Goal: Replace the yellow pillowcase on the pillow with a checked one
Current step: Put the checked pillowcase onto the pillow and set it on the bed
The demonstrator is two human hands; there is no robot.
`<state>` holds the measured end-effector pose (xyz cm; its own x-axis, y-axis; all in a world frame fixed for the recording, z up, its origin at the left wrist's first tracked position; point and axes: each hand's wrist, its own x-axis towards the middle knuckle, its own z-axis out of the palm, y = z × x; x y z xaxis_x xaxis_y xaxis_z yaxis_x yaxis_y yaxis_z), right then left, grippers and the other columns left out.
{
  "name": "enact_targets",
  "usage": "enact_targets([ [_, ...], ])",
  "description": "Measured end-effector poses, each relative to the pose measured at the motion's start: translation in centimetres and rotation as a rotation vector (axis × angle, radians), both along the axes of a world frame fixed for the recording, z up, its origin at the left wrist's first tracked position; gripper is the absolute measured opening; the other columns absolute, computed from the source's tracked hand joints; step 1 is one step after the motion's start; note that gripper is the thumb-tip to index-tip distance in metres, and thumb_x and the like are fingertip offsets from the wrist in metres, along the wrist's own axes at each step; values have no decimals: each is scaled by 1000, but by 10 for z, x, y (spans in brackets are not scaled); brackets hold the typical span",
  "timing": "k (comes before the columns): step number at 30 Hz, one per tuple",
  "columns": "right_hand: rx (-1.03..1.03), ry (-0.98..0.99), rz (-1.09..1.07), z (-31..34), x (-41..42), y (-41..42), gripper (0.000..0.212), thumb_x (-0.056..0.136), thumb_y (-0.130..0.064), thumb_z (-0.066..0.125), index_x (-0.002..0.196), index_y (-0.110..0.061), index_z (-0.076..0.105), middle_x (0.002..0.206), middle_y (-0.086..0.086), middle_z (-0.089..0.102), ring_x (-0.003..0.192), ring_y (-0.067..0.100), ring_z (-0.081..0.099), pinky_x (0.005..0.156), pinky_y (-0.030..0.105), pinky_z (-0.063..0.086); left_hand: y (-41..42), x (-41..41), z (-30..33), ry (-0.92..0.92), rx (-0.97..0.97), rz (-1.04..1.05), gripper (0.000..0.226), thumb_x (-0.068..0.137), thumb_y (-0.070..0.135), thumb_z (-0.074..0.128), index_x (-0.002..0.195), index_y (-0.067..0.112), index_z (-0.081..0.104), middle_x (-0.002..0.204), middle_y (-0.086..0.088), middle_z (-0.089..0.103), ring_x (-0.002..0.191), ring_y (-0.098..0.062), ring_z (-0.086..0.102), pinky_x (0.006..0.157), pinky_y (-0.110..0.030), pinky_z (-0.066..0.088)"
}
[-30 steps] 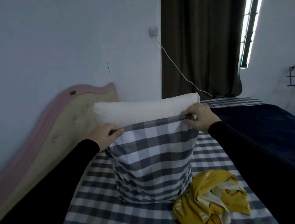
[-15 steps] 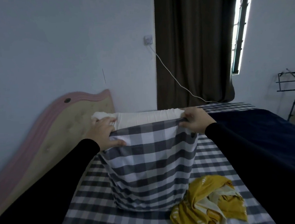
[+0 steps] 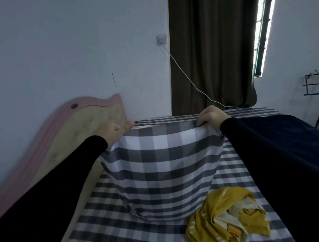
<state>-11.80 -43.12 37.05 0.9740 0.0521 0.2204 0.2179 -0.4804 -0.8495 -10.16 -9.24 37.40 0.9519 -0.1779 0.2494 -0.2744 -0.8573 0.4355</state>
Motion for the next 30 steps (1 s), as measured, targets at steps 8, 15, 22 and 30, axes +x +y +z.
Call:
enact_targets([
  [8, 94, 89, 137, 13, 5, 16, 36, 90, -6, 59, 56, -12, 50, 51, -5, 51, 50, 9, 50, 59, 21, 42, 4, 15, 7, -12, -431, 137, 67, 91, 64, 40, 124, 10, 62, 126, -12, 59, 115, -27, 52, 98, -32, 35],
  [15, 62, 70, 119, 2, 6, 28, 30, 91, -20, 62, 63, -14, 53, 54, -7, 53, 47, 3, 48, 55, 17, 39, -82, -2, 9, -36, 13, -122, 58, 82, 76, 34, 64, 21, 38, 61, 0, 41, 61, -20, 43, 59, -33, 30],
  [22, 49, 147, 77, 3, 0, -12, 32, 87, -12, 65, 56, -10, 60, 48, -2, 53, 43, 8, 48, 45, 18, 35, -118, -2, -17, -213, 58, -353, 52, 75, 75, 52, 77, 23, 57, 77, 3, 60, 71, -14, 56, 68, -41, 50],
  [30, 137, 179, 44, 0, -1, -18, 36, 85, 6, 57, 54, -10, 65, 49, -3, 60, 47, 8, 58, 57, 27, 42, -115, -1, -34, -224, -16, -420, 41, 78, 70, 45, 68, 31, 53, 67, 9, 57, 66, -12, 56, 66, -38, 48],
])
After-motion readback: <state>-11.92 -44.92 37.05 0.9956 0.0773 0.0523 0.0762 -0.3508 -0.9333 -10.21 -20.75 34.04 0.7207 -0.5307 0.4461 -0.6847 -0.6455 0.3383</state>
